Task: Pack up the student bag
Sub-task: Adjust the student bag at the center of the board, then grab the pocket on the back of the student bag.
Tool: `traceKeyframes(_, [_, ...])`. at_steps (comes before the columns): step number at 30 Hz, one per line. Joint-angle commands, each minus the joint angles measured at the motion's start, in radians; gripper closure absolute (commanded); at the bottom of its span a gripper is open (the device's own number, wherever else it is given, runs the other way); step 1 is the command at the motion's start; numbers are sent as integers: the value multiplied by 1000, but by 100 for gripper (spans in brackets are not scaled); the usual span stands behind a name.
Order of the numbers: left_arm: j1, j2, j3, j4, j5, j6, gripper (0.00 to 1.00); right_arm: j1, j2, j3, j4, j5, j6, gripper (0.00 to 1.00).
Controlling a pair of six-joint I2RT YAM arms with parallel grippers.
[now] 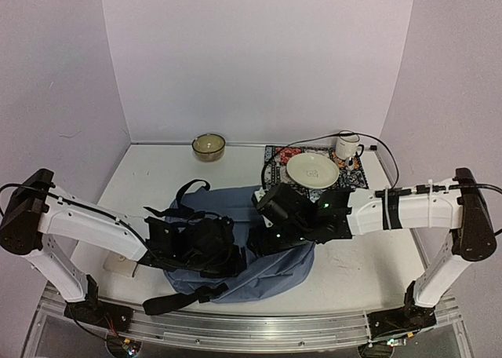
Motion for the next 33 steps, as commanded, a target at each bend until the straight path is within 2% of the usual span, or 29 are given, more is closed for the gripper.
traceKeyframes(1, [-79, 22, 28, 4, 14, 8, 85, -13, 7, 37, -45, -5, -13, 48])
traceKeyframes(6, [-153, 85, 120, 21, 36, 129, 85, -18, 9, 25, -48, -16, -16, 48])
traceKeyframes(11, [-190, 73, 157, 32, 27, 214, 82, -19, 18, 3, -52, -56, -10, 48])
traceKeyframes(14, [-189, 30, 122, 26, -40, 179, 78, -19, 6, -34, -52, -52, 1, 48])
traceKeyframes(18, [-179, -6, 109, -83, -155, 98, 69, -18, -22, -78, -51, -27, 13, 47])
traceKeyframes(25, [-147, 6, 175, -245, -269, 36, 43, -21, -120, -117, -52, 46, 15, 45])
traceKeyframes(33, [-125, 121, 316, -353, -296, 85, 42, -34, -211, -171, -89, 170, 57, 44])
